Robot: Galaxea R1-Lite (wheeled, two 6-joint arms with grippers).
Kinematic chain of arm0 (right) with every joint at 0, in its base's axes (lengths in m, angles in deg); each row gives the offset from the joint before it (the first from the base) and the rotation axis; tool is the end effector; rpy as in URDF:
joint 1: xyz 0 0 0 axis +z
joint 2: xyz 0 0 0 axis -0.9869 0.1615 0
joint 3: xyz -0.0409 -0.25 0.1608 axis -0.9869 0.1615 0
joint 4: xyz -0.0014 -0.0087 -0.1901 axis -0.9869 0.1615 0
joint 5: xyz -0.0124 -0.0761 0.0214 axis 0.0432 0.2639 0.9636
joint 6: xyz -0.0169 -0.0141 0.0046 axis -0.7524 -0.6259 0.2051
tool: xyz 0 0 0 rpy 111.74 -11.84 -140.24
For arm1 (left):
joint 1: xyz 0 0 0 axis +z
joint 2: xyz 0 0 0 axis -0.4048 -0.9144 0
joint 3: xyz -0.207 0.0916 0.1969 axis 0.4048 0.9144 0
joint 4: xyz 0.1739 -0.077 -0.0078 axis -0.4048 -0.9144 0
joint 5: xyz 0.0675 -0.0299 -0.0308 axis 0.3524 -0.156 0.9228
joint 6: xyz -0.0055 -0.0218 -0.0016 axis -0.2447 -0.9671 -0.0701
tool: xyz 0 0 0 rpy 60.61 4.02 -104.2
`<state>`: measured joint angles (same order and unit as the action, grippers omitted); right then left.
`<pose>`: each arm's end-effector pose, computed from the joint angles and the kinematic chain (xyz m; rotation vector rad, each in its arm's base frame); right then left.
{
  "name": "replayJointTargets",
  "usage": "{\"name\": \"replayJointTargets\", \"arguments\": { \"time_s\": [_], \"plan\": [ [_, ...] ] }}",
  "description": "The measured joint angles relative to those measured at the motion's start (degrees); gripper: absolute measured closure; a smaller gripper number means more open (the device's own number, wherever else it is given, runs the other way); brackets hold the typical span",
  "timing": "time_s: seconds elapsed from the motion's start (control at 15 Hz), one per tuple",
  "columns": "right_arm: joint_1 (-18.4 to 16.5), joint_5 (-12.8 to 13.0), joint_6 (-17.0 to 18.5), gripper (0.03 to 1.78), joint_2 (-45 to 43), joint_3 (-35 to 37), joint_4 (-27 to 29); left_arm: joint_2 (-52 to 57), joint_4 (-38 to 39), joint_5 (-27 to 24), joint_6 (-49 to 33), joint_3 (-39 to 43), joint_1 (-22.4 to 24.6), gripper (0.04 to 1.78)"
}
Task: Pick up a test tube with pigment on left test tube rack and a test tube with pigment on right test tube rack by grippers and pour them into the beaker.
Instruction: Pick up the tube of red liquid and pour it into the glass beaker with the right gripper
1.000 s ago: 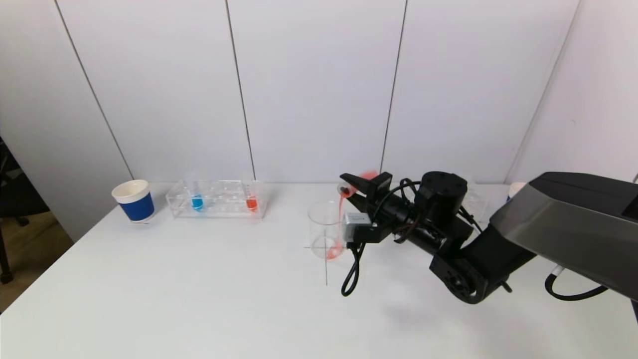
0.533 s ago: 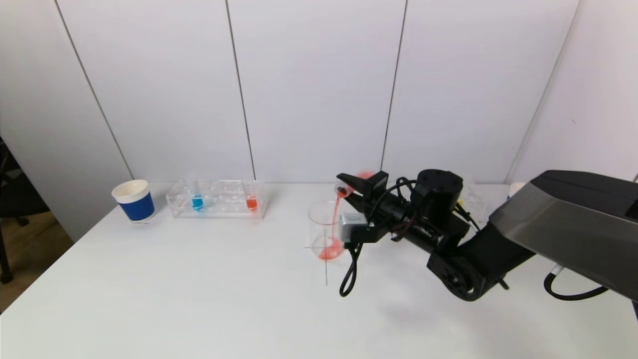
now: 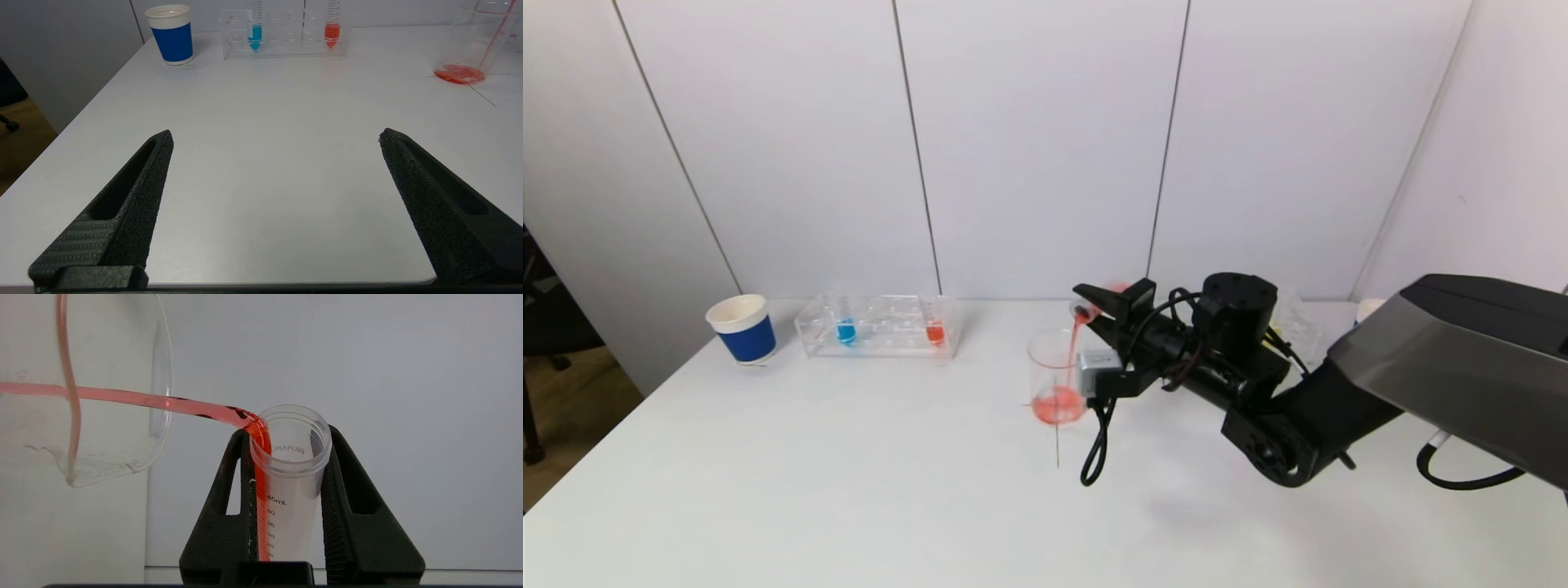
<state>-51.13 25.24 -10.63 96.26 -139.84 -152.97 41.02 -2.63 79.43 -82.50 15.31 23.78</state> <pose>0.3572 0.2091 0.0924 -1.4662 -0.6111 0.5930 -0.0227 0.0000 0.0762 0.0076 -0.0072 -0.0034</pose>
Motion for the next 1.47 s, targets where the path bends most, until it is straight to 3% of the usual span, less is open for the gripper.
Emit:
{"name": "replayJointTargets", "arguments": {
  "time_s": [1.2,1.47],
  "plan": [
    [0.0,-0.1,-7.1,1.32,-0.3,-0.2,1.9,0.0,0.0,0.0,0.0,0.0,0.0,0.06],
    [0.1,-0.1,-9.1,1.32,-1.1,-0.4,5.2,0.0,0.0,0.0,0.0,0.0,0.0,0.06]
  ]
}}
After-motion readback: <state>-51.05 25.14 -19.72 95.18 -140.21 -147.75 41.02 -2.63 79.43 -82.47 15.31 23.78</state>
